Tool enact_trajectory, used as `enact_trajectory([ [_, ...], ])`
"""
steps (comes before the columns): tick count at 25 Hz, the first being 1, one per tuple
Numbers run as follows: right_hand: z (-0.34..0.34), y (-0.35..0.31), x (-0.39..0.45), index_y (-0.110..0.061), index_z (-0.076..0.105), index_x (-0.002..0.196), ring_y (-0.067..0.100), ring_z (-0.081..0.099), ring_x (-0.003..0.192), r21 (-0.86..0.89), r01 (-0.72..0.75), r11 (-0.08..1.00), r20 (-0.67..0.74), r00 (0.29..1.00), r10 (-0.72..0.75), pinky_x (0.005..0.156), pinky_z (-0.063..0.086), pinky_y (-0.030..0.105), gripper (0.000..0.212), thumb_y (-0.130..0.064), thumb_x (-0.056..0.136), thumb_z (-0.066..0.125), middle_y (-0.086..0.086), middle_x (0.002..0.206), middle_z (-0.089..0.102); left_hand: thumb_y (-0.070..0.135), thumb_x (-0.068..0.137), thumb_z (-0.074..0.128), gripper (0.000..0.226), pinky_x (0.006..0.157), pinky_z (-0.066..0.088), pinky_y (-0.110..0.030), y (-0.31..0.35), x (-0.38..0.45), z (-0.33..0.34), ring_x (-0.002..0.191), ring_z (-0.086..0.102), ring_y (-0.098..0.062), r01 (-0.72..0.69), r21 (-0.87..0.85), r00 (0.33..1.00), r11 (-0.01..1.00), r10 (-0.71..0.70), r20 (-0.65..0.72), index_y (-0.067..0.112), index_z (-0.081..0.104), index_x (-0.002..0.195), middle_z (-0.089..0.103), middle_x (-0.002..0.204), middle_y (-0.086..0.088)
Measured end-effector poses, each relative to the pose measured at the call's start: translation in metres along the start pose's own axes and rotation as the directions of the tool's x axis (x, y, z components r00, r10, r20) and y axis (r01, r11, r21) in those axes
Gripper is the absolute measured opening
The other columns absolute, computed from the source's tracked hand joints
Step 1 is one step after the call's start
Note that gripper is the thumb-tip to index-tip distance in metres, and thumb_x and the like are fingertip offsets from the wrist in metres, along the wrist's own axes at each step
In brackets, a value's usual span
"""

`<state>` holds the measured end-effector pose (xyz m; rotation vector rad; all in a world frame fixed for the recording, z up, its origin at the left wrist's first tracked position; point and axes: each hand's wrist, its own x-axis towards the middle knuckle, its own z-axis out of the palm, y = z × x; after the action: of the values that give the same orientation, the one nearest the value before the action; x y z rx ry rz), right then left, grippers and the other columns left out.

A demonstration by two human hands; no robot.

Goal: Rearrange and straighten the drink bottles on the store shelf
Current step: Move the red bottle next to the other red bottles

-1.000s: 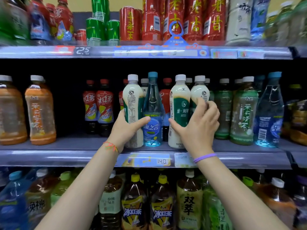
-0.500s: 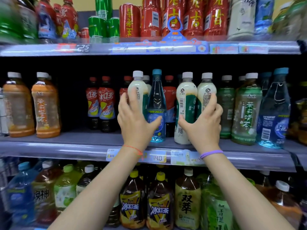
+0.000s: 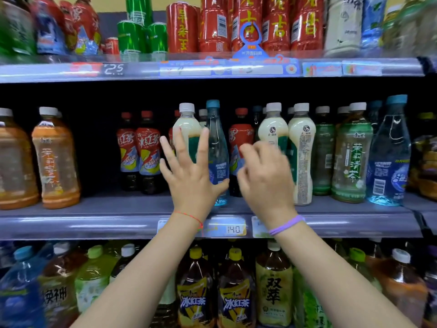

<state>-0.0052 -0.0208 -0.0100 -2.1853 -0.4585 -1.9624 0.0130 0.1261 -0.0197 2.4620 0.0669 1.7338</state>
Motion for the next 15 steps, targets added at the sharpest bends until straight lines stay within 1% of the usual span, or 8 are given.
enact_trajectory([
  [1, 0.004, -0.013, 0.006, -0.005, 0.061, 0.102, 0.034, 0.056, 0.075, 0.012, 0.015, 1.000, 0.133, 0.991, -0.017, 0.055, 0.044, 0.040, 0.024, -0.006, 0.078, 0.059, 0.016, 0.093, 0.056, 0.070, 0.057, 0.075, 0.124, 0.100, 0.039, -0.061, -0.009, 0.000, -0.001, 0.145, 0.018, -0.050, 0.024, -0.034, 1.000, 0.999, -0.024, -0.003, 0.030, 0.012, 0.156, 0.012, 0.161, -0.025],
  [2, 0.010, -0.023, 0.012, -0.007, 0.058, 0.109, 0.033, 0.055, 0.069, -0.011, -0.045, 0.999, 0.313, 0.949, 0.046, 0.051, 0.039, 0.036, 0.027, -0.007, 0.082, 0.058, 0.017, 0.097, 0.053, 0.069, 0.057, 0.076, 0.124, 0.098, 0.040, -0.060, -0.018, -0.001, -0.001, 0.144, 0.021, -0.050, 0.044, -0.059, 0.999, 0.997, -0.044, 0.003, 0.030, 0.011, 0.155, 0.013, 0.161, -0.026],
  [4, 0.028, -0.032, 0.021, -0.017, 0.042, 0.138, 0.035, 0.060, 0.077, -0.170, -0.193, 0.966, 0.603, 0.755, 0.257, 0.057, 0.041, 0.035, 0.049, -0.012, 0.091, 0.054, 0.022, 0.124, 0.042, 0.065, 0.057, 0.079, 0.126, 0.096, 0.042, -0.060, -0.034, -0.002, -0.002, 0.142, 0.025, -0.050, 0.079, -0.095, 0.996, 0.992, -0.075, 0.042, 0.028, 0.009, 0.156, 0.013, 0.160, -0.027],
  [6, 0.041, -0.033, 0.032, -0.026, 0.033, 0.148, 0.036, 0.062, 0.096, -0.265, -0.273, 0.925, 0.720, 0.582, 0.378, 0.071, 0.047, 0.038, 0.056, -0.015, 0.095, 0.049, 0.025, 0.139, 0.029, 0.061, 0.060, 0.080, 0.129, 0.093, 0.045, -0.059, -0.046, -0.002, -0.002, 0.138, 0.032, -0.048, 0.111, -0.148, 0.989, 0.983, -0.095, 0.110, 0.027, 0.003, 0.157, 0.014, 0.159, -0.027],
  [8, 0.051, -0.033, 0.040, -0.025, 0.041, 0.143, 0.038, 0.060, 0.103, -0.274, -0.331, 0.903, 0.733, 0.535, 0.419, 0.080, 0.048, 0.039, 0.049, -0.016, 0.096, 0.048, 0.026, 0.142, 0.025, 0.059, 0.063, 0.080, 0.130, 0.085, 0.050, -0.056, -0.054, -0.001, -0.005, 0.127, 0.046, -0.046, 0.131, -0.247, 0.979, 0.960, -0.086, 0.185, 0.026, -0.003, 0.157, 0.024, 0.153, -0.024],
  [11, 0.052, -0.035, 0.036, -0.024, 0.050, 0.133, 0.038, 0.058, 0.099, -0.289, -0.291, 0.912, 0.668, 0.621, 0.410, 0.070, 0.040, 0.035, 0.038, -0.021, 0.095, 0.048, 0.022, 0.133, 0.035, 0.058, 0.069, 0.079, 0.128, 0.079, 0.051, -0.050, -0.060, 0.000, -0.010, 0.114, 0.056, -0.041, 0.275, -0.401, 0.931, 0.874, -0.138, 0.339, 0.024, -0.009, 0.156, 0.039, 0.144, -0.018],
  [13, 0.043, -0.043, 0.022, -0.026, 0.049, 0.131, 0.037, 0.050, 0.104, -0.311, -0.207, 0.927, 0.576, 0.735, 0.358, 0.066, 0.035, 0.034, 0.036, -0.025, 0.095, 0.047, 0.019, 0.124, 0.040, 0.061, 0.075, 0.073, 0.119, 0.088, 0.049, -0.048, -0.067, 0.002, -0.009, 0.120, 0.055, -0.038, 0.395, -0.437, 0.870, 0.808, -0.176, 0.461, 0.023, -0.006, 0.156, 0.041, 0.148, -0.016],
  [15, 0.033, -0.048, 0.008, -0.029, 0.043, 0.139, 0.036, 0.047, 0.100, -0.268, -0.171, 0.948, 0.465, 0.839, 0.283, 0.063, 0.037, 0.035, 0.045, -0.029, 0.095, 0.048, 0.019, 0.117, 0.042, 0.062, 0.079, 0.068, 0.106, 0.094, 0.048, -0.047, -0.071, 0.005, -0.006, 0.122, 0.054, -0.033, 0.441, -0.488, 0.841, 0.753, -0.156, 0.518, 0.025, 0.005, 0.155, 0.046, 0.146, -0.009],
])
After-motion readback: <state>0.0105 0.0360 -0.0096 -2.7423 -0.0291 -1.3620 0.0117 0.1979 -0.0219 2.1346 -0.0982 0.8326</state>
